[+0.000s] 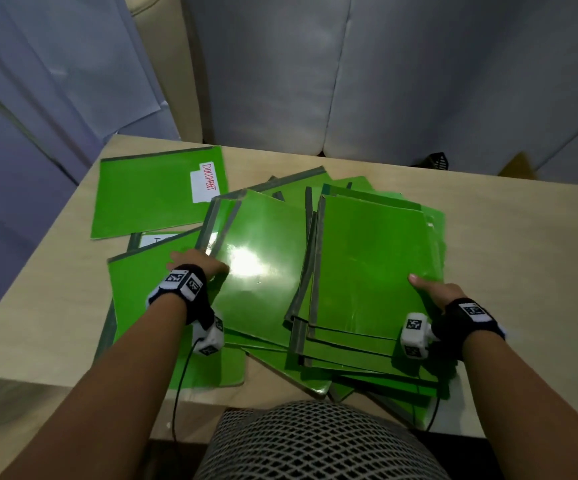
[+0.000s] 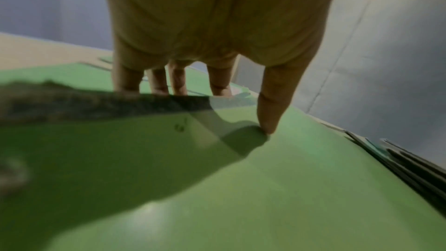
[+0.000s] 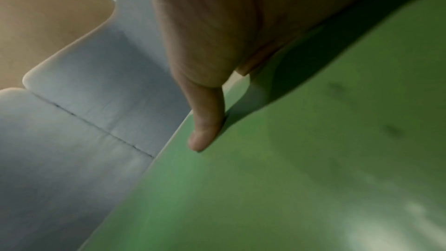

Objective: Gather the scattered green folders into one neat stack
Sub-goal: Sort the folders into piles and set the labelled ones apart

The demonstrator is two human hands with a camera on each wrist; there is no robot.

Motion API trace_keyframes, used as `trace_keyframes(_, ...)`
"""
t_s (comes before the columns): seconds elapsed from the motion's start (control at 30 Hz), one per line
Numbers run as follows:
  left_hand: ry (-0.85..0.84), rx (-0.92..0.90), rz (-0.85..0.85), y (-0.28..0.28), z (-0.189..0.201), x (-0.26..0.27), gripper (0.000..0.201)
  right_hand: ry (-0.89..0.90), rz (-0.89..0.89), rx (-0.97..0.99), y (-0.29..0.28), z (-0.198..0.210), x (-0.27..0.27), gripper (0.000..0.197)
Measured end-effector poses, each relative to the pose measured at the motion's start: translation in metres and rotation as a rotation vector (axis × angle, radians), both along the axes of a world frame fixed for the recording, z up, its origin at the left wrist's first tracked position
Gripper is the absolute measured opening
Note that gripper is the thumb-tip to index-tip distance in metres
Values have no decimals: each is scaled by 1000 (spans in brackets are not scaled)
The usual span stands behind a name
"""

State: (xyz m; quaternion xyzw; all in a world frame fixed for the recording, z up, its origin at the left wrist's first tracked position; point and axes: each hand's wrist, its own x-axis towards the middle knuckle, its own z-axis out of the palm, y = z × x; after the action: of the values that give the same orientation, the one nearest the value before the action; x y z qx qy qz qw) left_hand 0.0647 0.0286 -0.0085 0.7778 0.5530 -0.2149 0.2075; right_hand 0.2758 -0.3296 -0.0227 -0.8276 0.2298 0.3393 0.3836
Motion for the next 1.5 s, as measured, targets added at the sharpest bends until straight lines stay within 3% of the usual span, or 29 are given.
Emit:
trace_keyframes(0.17,-70,72,66,-13,-4,-2,62,-20,24,-24,-1,-9,0,94)
trace_keyframes(0.3,-397,-27,352,-17,14,-2,98,-38,33,-38,0,-8,0,96)
trace_keyframes(0.33,-440,-63,371,-17,23,1,97,-44,40,-47,1,-8,1,97)
trace_keyframes(0.43,-426,-40,226,-20,58,13,60,-43,92,-84,4,-3,0,94)
trace_keyframes(0.53,-438,148,-10,-34,96,33,40,-30,114,-78,4,-3,2,85)
trace_keyframes(0.67,-396,388,-301,-60,146,53,33,-38,108,-90,0,-7,3,85)
trace_keyframes(0.8,-473,535,-431,-75,190,59,29,-33,83,-56,-1,-9,8,79)
trace_keyframes(0.87,-565,495,-443,-71,205,64,29,-26,88,-41,-1,-8,7,76)
trace_keyframes(0.93,-660,307,-406,-66,209,73,34,-13,74,-21,-1,-8,6,72)
trace_keyframes(1.03,-786,-60,-278,-68,180,87,46,-1,-10,94,1,-8,5,53)
trace_keyframes(1.13,-658,-200,-283,-92,111,90,54,11,-134,295,-2,-8,7,59)
trace_keyframes(1.27,-352,-211,-328,-128,25,76,50,74,-73,336,-14,-17,11,120)
trace_keyframes(1.33,-285,-191,-429,-133,3,73,50,47,34,185,-11,-17,9,139)
trace_keyframes(1.43,-305,-84,-545,-121,-4,72,48,-14,65,72,-7,-20,6,117)
trace_keyframes(1.5,-306,-6,-447,-99,-5,66,50,-27,95,5,-5,-23,7,111)
